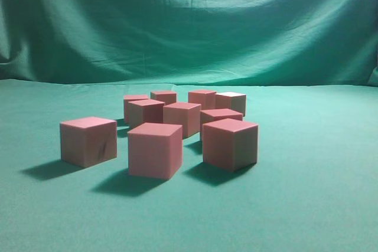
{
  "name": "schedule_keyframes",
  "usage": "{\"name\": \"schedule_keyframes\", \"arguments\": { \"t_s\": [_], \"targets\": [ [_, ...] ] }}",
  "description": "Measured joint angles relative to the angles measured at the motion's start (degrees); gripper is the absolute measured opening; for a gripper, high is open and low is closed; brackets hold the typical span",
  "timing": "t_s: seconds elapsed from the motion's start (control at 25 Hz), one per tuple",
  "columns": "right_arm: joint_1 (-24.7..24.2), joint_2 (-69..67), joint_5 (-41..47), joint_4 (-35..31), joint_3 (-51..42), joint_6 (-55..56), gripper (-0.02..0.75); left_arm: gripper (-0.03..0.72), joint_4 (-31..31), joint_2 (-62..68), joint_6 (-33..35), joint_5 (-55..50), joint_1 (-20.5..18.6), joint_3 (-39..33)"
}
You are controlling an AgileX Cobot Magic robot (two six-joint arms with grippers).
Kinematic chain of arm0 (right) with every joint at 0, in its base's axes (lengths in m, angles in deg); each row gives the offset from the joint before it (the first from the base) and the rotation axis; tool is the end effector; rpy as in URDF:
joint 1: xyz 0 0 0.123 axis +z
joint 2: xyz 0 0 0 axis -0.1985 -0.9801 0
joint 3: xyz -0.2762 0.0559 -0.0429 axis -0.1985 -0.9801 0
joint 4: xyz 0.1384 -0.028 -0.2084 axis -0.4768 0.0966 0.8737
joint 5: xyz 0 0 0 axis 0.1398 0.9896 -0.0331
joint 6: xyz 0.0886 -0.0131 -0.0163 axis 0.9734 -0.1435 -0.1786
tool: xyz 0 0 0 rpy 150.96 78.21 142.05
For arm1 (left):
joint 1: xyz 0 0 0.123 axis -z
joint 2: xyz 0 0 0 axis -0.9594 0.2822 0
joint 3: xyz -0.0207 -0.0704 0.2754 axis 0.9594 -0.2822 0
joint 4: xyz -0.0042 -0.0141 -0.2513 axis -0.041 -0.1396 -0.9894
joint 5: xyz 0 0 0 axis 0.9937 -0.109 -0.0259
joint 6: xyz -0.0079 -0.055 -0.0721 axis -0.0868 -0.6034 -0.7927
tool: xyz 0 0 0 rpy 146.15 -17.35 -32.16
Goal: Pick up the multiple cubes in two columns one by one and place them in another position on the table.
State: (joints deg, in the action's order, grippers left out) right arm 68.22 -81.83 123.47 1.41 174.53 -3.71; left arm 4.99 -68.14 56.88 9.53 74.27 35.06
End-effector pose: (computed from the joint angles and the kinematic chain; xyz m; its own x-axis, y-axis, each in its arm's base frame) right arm 0.1095 0.1524 0.4873 -0.3926 -0.5221 -0.7572 -0.7806 0.6245 -0.0259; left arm 0.0530 -0.0034 0.1771 -0.2594 -0.1074 -0.9598 0.0129 0.9933 -0.1146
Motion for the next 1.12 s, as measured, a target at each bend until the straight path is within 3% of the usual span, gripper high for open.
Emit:
{"name": "schedule_keyframes", "arguments": {
  "t_s": [0.36, 0.72, 0.92, 1.12],
  "targets": [
    [0.0, 28.7, -4.8, -2.3, -27.2, -0.1, 0.000, 0.000, 0.0, 0.0, 0.0, 0.0, 0.0, 0.0],
    [0.0, 44.2, -8.2, -4.5, -43.8, 1.5, 0.000, 0.000, 0.0, 0.0, 0.0, 0.0, 0.0, 0.0],
    [0.0, 48.7, -22.3, -4.5, -55.9, 1.1, 0.000, 0.000, 0.0, 0.0, 0.0, 0.0, 0.0, 0.0],
    [-0.8, 51.3, -39.5, -0.2, -68.6, 0.7, 0.000, 0.000, 0.0, 0.0, 0.0, 0.0, 0.0, 0.0]
  ]
}}
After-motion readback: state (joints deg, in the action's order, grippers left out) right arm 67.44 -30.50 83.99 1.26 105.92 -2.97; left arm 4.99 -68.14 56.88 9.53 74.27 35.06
